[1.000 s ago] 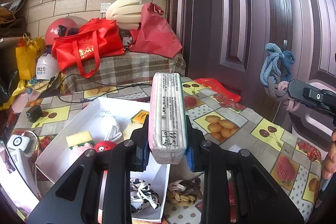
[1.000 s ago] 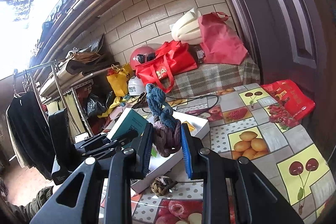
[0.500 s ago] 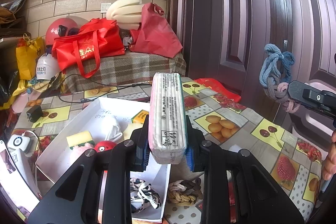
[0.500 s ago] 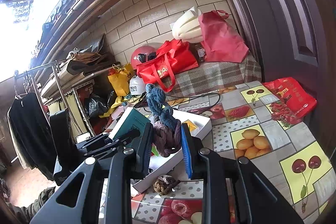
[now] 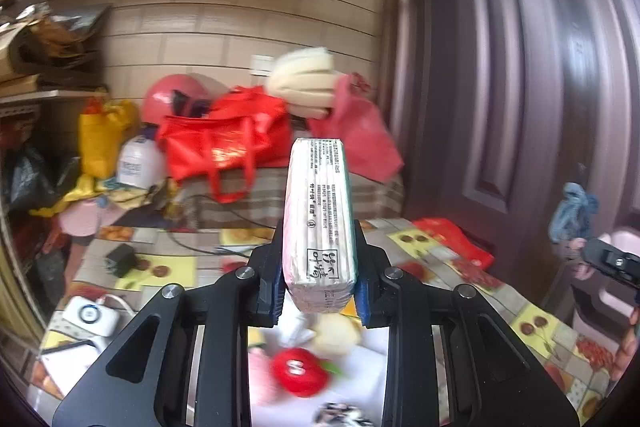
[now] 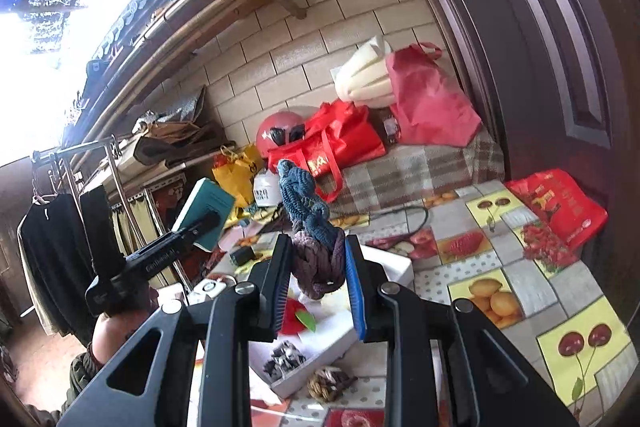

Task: Organize soft objects
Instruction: 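Lift packet and rope toy and carry both toward the white box, then lower packet and rope toy into the box and open both tools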

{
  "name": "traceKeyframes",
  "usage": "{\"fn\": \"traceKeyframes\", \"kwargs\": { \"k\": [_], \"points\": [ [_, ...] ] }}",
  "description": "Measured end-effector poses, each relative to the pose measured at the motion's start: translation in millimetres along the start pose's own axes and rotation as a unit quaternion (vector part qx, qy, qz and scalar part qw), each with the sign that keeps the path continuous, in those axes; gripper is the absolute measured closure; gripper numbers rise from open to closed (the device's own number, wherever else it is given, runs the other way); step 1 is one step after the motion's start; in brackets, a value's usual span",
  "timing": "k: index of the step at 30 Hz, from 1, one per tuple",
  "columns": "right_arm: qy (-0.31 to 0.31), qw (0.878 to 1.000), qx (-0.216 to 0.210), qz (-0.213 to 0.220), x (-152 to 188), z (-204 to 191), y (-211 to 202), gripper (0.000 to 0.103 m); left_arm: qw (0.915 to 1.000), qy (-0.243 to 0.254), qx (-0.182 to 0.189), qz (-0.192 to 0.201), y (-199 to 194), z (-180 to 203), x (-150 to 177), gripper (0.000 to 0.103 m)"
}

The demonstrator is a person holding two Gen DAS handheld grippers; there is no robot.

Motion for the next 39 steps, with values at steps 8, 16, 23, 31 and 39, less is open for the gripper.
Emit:
{"fn": "traceKeyframes", "kwargs": {
  "k": [8,16,23,31,39],
  "points": [
    [-0.001,1.0,-0.021,0.007,-9.9,-20.5,25.5,0.078,0.9989,-0.015,-0.042,-0.014,6.0,-41.9,7.6,0.077],
    [-0.005,0.999,-0.038,-0.007,-9.1,-39.4,59.6,0.078,0.9979,-0.011,-0.038,-0.051,23.9,-33.2,33.4,0.077],
    [0.019,0.999,-0.02,-0.041,10.2,-30.4,110.8,0.078,0.994,-0.007,-0.037,-0.103,64.3,-26.8,70.2,0.077],
    [0.056,0.994,0.002,-0.096,60.3,-16.5,152.7,0.078,0.9921,-0.005,-0.046,-0.117,75.4,-32.9,89.6,0.077],
    [0.078,0.984,0.04,-0.157,117.8,3.7,174.9,0.078,0.9901,-0.043,-0.015,-0.133,85.0,-32.3,105.9,0.077]
  ]
}}
Point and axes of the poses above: each gripper's, at about its wrist camera, not at the fingertips, and y roughly the way its jaws point, z to its right, x to its underside, the point moved 3 cm from there along y, roughly the way its jaws point, and after that the axes turned 15 degrees about z, right-handed, at the moved point
